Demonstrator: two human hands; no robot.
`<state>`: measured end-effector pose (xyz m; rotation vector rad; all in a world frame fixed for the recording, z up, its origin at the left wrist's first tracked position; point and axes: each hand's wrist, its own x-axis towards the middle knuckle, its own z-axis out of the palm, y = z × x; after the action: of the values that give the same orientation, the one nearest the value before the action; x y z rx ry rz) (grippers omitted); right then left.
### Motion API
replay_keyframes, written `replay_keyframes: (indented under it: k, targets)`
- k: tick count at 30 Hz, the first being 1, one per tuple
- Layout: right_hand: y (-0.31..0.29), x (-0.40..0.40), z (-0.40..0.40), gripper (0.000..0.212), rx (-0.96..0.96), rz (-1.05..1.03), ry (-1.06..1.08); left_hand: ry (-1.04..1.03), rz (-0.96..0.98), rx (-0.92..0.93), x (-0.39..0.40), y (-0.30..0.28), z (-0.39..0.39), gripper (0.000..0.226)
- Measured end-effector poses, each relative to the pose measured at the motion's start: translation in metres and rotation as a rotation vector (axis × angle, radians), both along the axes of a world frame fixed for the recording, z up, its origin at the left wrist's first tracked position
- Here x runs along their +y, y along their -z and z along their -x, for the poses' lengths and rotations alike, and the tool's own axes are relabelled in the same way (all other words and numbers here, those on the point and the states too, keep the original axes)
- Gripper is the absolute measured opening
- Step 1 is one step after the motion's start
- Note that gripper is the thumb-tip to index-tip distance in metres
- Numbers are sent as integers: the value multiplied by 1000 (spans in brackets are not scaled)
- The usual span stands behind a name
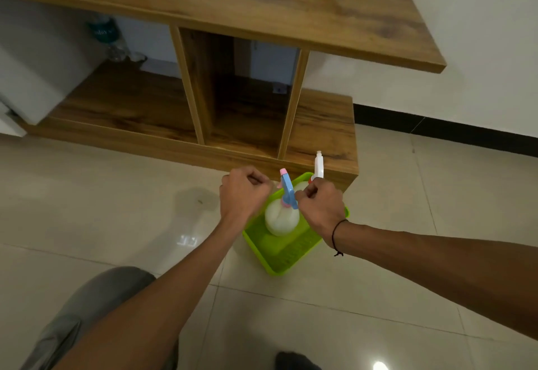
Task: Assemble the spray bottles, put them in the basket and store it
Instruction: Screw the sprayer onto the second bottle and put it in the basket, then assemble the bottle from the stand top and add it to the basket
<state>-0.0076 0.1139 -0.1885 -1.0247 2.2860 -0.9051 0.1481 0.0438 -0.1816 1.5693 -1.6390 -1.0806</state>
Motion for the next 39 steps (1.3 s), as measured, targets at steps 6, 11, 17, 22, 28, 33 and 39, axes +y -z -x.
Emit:
replay_keyframes:
  k: [6, 11, 17, 22, 28, 33, 39]
  targets:
    - [-43, -12, -11, 27, -48, 97, 16, -11, -27, 173, -5, -34, 3, 9]
    - [-96, -25, -22, 20, -37, 215, -10, -1, -15, 230, -10, -70, -3, 7]
    - [-158, -38, -36, 17, 50, 253, -82, 43, 78, 268, -24, -150, -4, 6]
    - [-222, -56, -41, 22, 63, 307, -116, 68, 131, 270, -41, -216, -2, 9]
    - [-285, -89, -27, 18, 41, 402, -73, 29, 114, 290, -69, -270, 4, 10]
    - [-310, -120, -12, 18, 37, 414, -46, 27, 128, 329, -99, -292, 19, 13]
    - [-319, -165, 19, 16, 118, 450, -64, 10, 130, 336, -140, -297, 44, 12]
